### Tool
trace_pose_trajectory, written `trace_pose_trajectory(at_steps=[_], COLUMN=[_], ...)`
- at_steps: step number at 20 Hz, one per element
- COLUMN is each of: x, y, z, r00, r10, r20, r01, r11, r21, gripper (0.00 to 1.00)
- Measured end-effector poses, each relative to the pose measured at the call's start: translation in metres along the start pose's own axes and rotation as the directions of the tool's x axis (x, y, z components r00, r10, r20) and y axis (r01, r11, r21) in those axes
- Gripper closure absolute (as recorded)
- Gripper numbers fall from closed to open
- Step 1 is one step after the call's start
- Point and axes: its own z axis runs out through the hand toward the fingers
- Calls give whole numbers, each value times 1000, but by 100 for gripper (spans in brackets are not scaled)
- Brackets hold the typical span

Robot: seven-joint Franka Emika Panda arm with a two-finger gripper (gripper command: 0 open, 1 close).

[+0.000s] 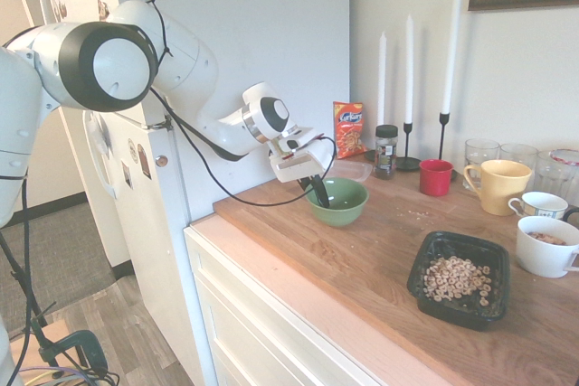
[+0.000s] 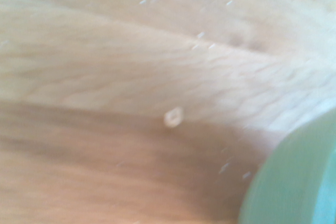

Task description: Pour the cereal into the box

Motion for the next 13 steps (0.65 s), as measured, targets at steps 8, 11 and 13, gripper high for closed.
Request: trace_pose_trajectory(at_steps=[8,11,13], x=[21,38,50], y=[9,19,32], z=[-22,-46,-55], r00=[995,978,961], r10=[83,140,158], r20=[49,153,229], r01=[-86,-158,-195], r11=[995,980,970], r21=[59,117,146], gripper=[0,0,0])
